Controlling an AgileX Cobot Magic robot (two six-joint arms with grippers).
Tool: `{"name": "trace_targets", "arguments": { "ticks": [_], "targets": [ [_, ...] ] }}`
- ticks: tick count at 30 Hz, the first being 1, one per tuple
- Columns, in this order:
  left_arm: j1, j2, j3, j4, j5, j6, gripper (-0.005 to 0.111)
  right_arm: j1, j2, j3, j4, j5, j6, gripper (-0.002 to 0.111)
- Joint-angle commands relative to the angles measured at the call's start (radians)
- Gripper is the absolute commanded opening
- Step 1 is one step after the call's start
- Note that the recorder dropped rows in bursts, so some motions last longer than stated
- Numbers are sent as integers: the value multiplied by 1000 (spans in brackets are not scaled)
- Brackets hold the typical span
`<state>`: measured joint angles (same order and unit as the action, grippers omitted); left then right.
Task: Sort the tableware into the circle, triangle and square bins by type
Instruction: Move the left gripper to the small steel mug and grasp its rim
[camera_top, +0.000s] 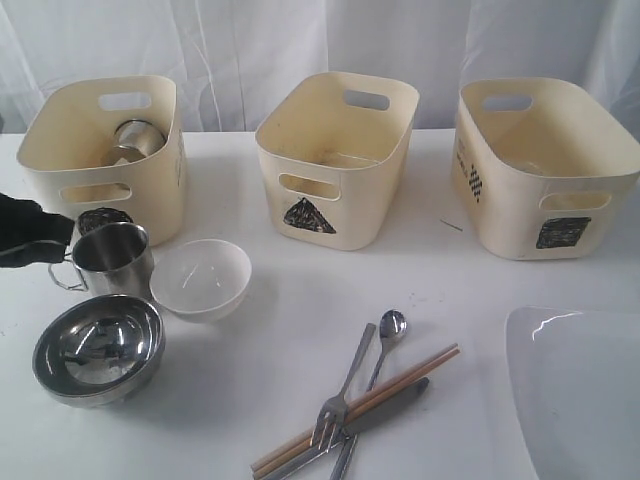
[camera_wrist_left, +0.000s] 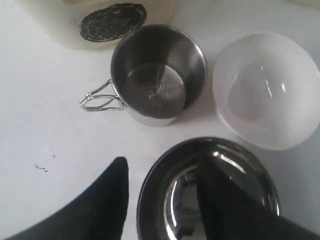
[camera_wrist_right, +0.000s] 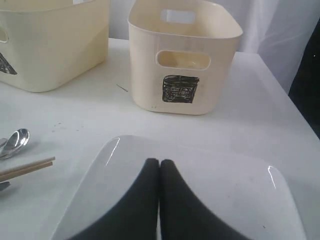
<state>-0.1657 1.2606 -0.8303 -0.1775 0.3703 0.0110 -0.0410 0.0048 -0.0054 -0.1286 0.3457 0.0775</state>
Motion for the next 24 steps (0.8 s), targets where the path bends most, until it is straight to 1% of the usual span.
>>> {"name": "trace_targets", "arguments": {
  "ticks": [1, 4, 8, 10, 15, 20, 24],
  "targets": [
    [3, 67, 48, -33, -140, -168, 48, -1, -5, 5, -2, -3, 6, 0],
    [3, 129, 49, -33, -161, -175, 48, -1, -5, 5, -2, -3, 6, 0],
    [3, 192, 49, -109, -214, -175, 48, -1, -5, 5, -2, -3, 6, 0],
    [3, 210, 49, -141, -234, -200, 48, -1, -5, 5, -2, -3, 6, 0],
    [3, 232, 49, -145, -263, -225, 48, -1, -5, 5, -2, -3, 6, 0],
    [3, 276, 49, -148, -370, -261, 48, -1, -5, 5, -2, -3, 6, 0],
    [3, 301, 49, -153, -411, -273, 48, -1, -5, 5, -2, -3, 6, 0]
  ]
}}
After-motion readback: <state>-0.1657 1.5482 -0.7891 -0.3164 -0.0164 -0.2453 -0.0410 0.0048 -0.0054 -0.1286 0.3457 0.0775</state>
